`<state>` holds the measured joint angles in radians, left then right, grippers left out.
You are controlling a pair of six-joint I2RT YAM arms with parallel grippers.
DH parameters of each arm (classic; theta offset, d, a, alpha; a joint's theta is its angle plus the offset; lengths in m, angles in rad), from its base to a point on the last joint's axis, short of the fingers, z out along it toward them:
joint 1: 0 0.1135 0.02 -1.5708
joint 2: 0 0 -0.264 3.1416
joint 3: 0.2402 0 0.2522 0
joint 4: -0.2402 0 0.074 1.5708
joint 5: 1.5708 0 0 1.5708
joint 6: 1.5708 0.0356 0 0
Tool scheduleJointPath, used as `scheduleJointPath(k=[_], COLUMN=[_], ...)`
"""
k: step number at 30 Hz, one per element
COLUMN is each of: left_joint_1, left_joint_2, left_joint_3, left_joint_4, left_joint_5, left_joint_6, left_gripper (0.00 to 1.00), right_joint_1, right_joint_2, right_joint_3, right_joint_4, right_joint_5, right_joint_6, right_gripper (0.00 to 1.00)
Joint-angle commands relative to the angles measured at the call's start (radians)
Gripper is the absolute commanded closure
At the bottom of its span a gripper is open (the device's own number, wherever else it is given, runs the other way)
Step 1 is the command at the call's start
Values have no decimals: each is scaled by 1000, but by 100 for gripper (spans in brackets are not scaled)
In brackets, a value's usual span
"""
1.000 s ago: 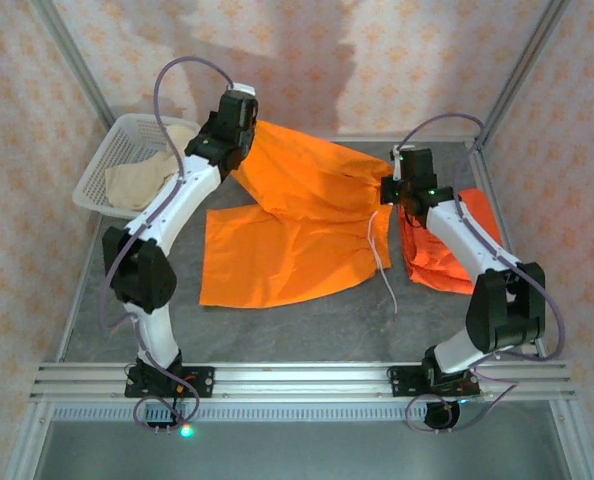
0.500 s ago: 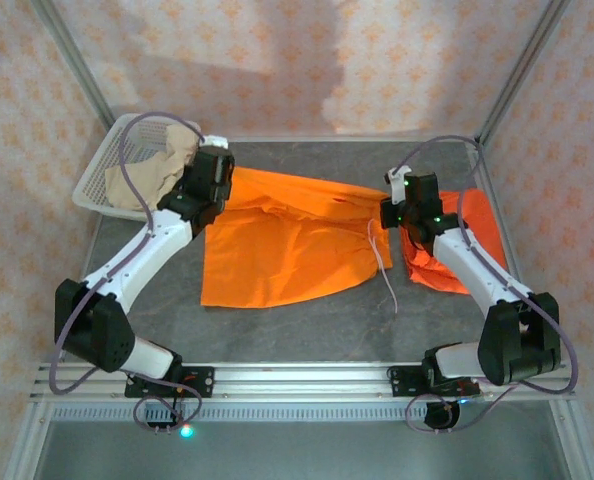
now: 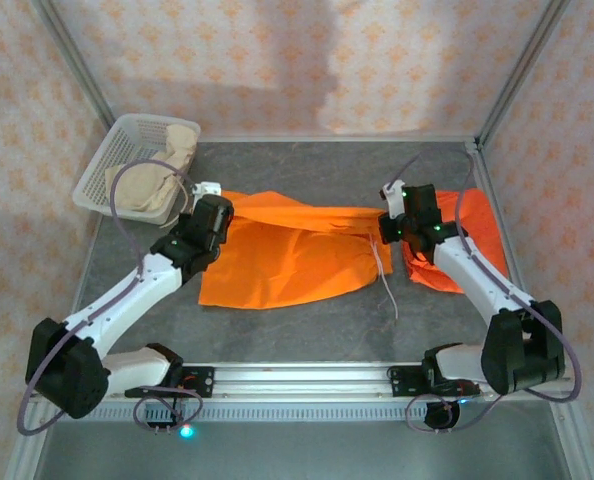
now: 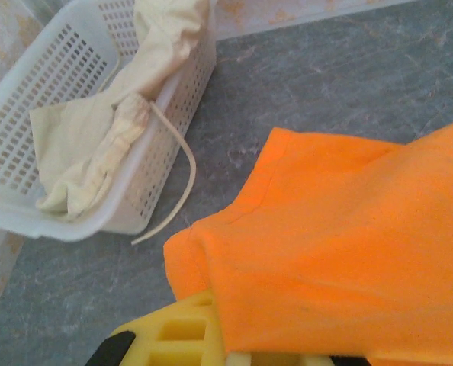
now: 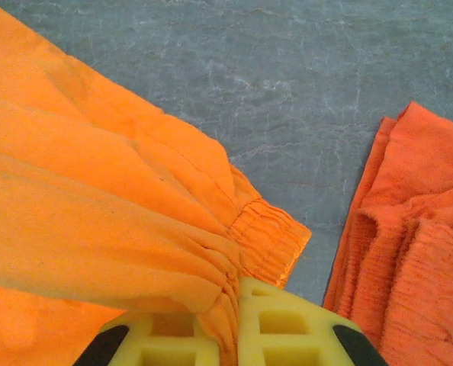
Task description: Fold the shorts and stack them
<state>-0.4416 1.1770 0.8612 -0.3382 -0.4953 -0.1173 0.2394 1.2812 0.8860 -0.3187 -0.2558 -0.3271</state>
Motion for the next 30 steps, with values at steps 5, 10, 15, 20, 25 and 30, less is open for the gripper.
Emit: scheduleJointPath(k=[5,10,15,20,25,30], left_joint_1=[-59,-100,-129,-131,-131,-131], left_joint_2=[-115,-153,-184,-226,-369,-643], left_joint_3=[-88,-126,-106,-99,-99,-20], left_joint_4=[-148,-239,-395,-510,-609,-626], left_joint_5=[-158,-171,-195,-118,-63,-101], left_joint_6=[-153,-250,-401,-545,-682,-681], left_gripper=[100,96,95,78,62,4], right_joint_1=[29,74,104,131,154,159], right_joint_2=[-81,-91,-131,-192,-244,-346], right_joint_3=[-78,-102,-107,-116,-101,-58], right_joint_4=[-72,-111,-191,-315,-475,-636], right_joint_5=[100,147,176,186,184,129], right_joint_6=[-30,-64,-95,-146,-202,-258], right_gripper=[91,90,86,74,53,18])
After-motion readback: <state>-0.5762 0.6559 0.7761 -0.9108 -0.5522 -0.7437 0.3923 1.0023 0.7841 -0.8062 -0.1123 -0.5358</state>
